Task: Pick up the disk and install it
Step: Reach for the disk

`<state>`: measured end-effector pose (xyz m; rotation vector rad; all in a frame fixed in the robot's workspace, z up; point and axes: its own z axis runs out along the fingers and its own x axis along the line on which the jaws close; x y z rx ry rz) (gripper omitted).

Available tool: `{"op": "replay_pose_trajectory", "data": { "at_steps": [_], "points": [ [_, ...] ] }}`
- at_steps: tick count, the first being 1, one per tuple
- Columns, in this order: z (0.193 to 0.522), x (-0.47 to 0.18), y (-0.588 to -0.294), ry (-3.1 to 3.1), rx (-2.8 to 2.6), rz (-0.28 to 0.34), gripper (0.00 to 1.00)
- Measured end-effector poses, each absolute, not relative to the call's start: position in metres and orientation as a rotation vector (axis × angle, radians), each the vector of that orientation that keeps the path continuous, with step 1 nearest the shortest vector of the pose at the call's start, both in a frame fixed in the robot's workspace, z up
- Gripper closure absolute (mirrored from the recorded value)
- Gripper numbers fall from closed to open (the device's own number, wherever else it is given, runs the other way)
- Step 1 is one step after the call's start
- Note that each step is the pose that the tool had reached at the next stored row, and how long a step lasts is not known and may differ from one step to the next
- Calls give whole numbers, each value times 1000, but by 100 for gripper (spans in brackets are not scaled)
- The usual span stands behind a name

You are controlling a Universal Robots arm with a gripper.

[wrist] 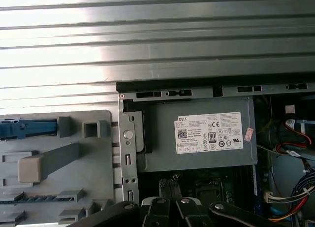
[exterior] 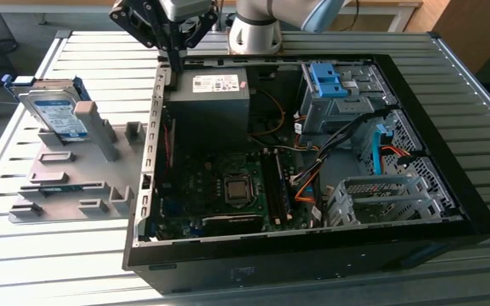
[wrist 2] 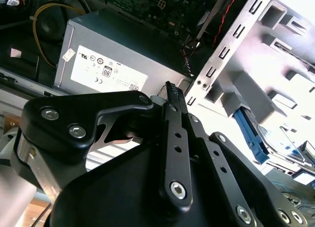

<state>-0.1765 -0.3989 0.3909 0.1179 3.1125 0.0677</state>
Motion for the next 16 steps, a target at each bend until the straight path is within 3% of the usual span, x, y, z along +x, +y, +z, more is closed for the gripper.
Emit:
{"op": "replay_pose_trajectory", "data": {
  "at_steps": [16],
  "points": [
    [390,-185,-399,3112,118,68,89]
  ]
}}
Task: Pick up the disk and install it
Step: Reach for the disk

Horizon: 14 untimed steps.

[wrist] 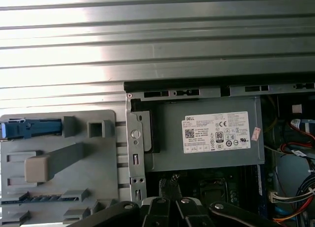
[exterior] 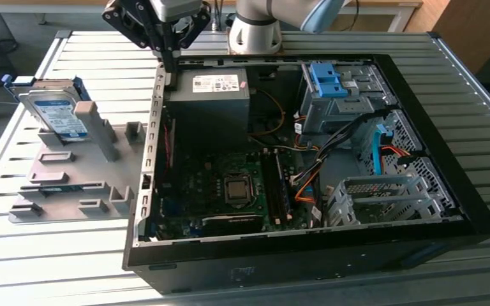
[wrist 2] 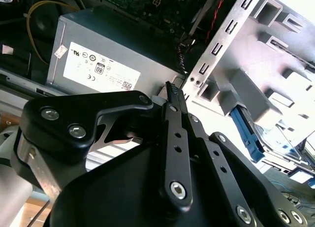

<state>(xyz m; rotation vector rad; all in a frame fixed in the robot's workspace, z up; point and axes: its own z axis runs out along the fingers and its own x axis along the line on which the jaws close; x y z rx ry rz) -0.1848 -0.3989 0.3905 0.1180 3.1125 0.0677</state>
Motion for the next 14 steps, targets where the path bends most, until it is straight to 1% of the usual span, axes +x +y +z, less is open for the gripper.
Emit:
{"op": "replay_pose_trajectory", "data": {
  "at_steps": [14],
  "points": [
    [390,-192,-399,3113,118,68,89]
  ]
}}
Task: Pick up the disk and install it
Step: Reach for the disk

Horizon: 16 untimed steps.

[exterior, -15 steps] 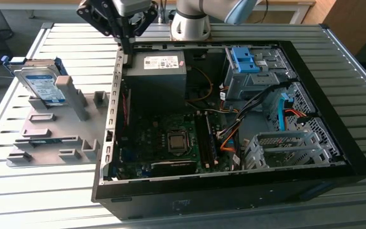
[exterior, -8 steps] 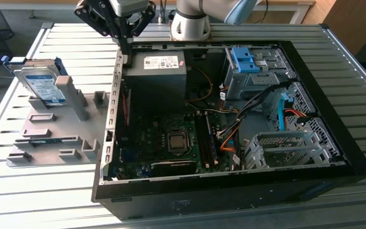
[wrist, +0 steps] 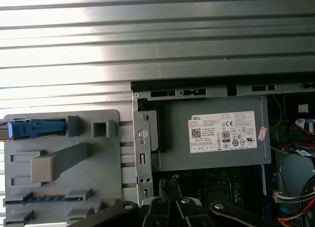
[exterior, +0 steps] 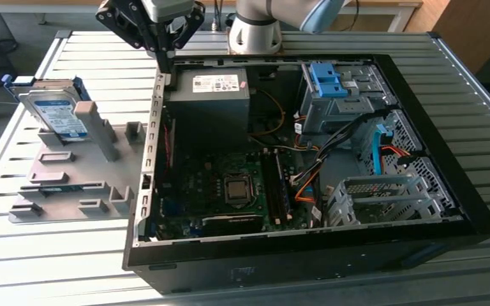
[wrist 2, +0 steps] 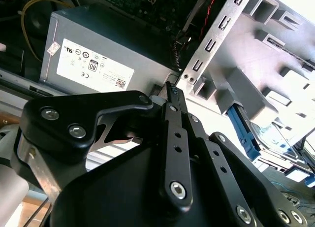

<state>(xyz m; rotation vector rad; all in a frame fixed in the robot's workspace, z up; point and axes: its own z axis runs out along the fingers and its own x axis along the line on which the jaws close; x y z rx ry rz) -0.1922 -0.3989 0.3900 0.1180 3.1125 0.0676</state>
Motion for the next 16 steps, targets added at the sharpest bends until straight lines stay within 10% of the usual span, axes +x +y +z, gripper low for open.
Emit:
{"op": "replay_pose_trajectory", "data": {
  "at_steps": [16],
  "points": [
    [390,-200,-399,3113,118,68,89]
  ]
}}
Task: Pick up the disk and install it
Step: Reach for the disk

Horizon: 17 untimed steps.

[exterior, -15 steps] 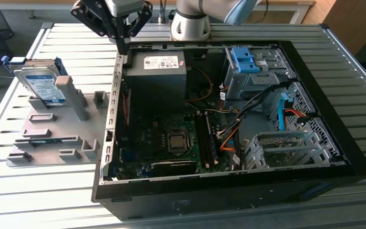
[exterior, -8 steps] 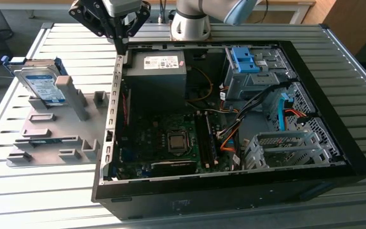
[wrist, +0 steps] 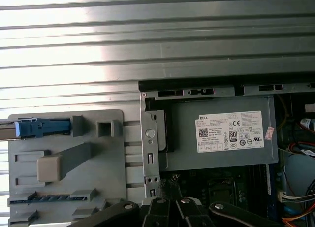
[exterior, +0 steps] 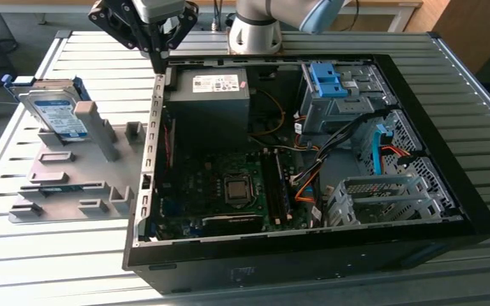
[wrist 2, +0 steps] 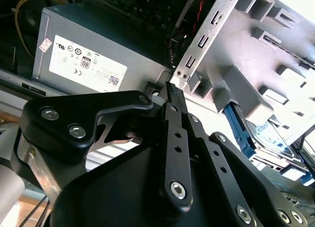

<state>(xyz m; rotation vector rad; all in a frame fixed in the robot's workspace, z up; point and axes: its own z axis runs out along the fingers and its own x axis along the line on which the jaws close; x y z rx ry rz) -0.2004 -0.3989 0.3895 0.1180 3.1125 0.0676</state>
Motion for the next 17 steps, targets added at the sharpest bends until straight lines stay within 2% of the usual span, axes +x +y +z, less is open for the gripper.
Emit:
{"op": "replay_pose_trajectory", "data": {
  "at_steps": [17],
  "points": [
    [389,-210,-399,3112,118,68,89]
  ]
}}
